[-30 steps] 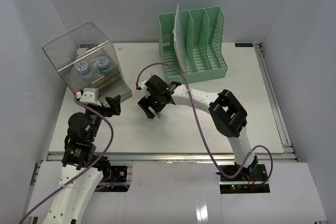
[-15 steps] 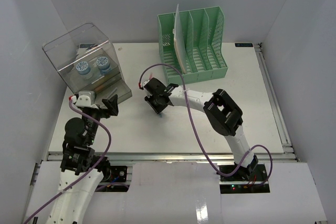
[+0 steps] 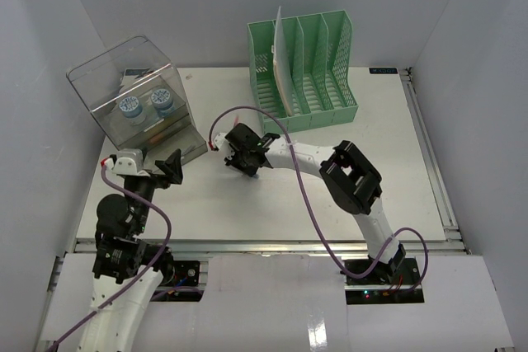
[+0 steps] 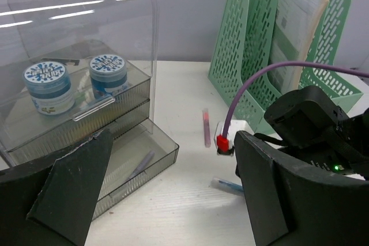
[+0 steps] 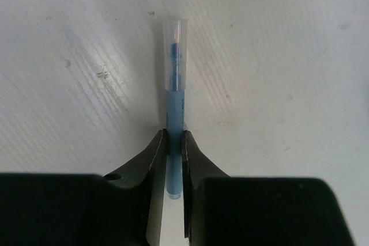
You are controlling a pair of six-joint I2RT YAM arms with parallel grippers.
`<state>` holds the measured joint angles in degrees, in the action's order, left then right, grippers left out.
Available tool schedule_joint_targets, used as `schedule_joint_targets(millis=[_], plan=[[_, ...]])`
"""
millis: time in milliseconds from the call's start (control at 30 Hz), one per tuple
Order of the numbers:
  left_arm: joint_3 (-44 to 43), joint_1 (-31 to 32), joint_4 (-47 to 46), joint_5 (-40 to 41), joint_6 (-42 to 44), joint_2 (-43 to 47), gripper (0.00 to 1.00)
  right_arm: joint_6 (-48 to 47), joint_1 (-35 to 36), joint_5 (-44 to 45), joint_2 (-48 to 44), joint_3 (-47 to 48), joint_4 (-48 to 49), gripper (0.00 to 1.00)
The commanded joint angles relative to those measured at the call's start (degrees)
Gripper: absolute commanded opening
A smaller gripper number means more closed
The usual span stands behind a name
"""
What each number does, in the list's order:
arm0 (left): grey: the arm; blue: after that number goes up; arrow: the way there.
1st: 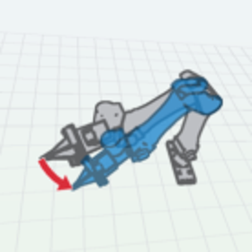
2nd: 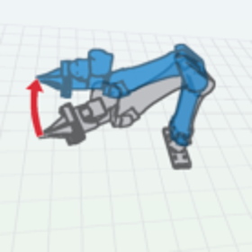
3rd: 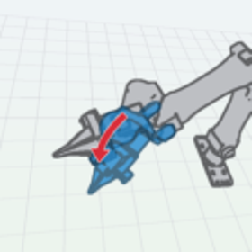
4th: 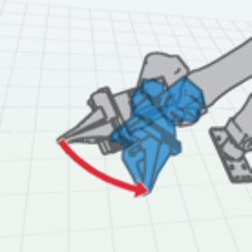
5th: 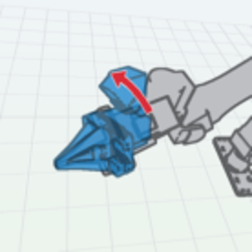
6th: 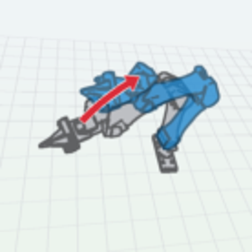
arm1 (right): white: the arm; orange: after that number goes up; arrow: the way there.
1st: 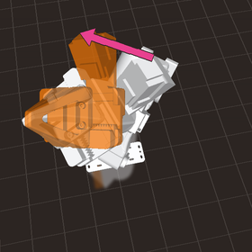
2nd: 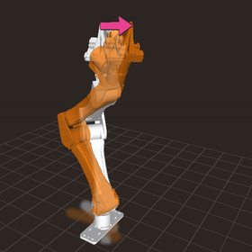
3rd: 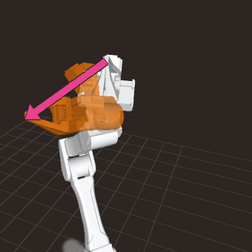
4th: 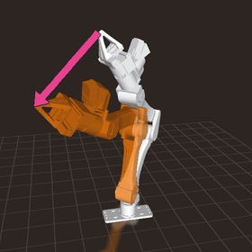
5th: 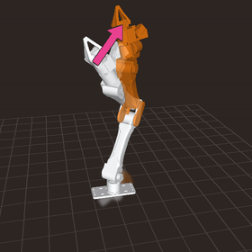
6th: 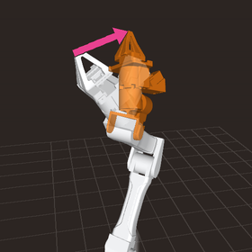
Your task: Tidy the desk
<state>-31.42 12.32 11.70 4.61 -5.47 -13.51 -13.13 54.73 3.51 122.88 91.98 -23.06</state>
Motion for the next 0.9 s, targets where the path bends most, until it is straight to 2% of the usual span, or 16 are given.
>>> schedule_joint_targets(millis=[0,100,200,300,367,400,467,567,700,800,867], plan=[[0.7,-0.2,-0.6,2.7,0.0,2.4,0.98,-25.0,2.9,-0.2,-6.3,-1.1,7.8,0.08],[0.8,-0.2,-0.7,4.8,0.0,4.7,0.98,-39.4,5.9,4.1,-5.6,-0.1,10.5,0.08],[0.9,-0.2,-0.5,7.0,-0.2,7.1,0.98,-48.4,8.4,6.5,-1.7,4.9,10.2,0.08],[1.1,-0.2,-0.3,8.7,-0.2,9.2,0.98,-52.5,9.2,7.2,3.9,14.8,6.6,0.08],[1.4,-0.2,-0.2,9.4,-0.2,11.0,0.98,-55.5,9.7,7.7,7.7,22.2,7.8,0.08],[1.4,-0.2,-0.2,9.4,-0.2,11.4,0.98,-56.5,9.9,7.7,8.1,22.9,8.3,0.08],[1.4,-0.2,-0.3,9.7,-0.1,11.7,0.98,-58.8,10.6,7.8,10.6,26.7,14.1,0.08],[1.4,-0.2,-0.3,9.4,0.0,11.0,0.98,-62.2,11.2,7.8,12.0,25.1,21.3,0.23],[1.3,-0.2,-0.1,8.8,0.1,10.4,0.98,-64.7,11.7,8.6,14.9,23.2,34.0,0.48],[1.3,-0.2,0.0,8.4,0.1,10.2,0.98,-64.9,11.7,9.4,16.5,22.9,38.5,0.70],[1.3,-0.2,0.0,8.2,0.1,10.1,0.98,-64.2,11.7,9.4,16.3,22.3,39.4,0.78]])
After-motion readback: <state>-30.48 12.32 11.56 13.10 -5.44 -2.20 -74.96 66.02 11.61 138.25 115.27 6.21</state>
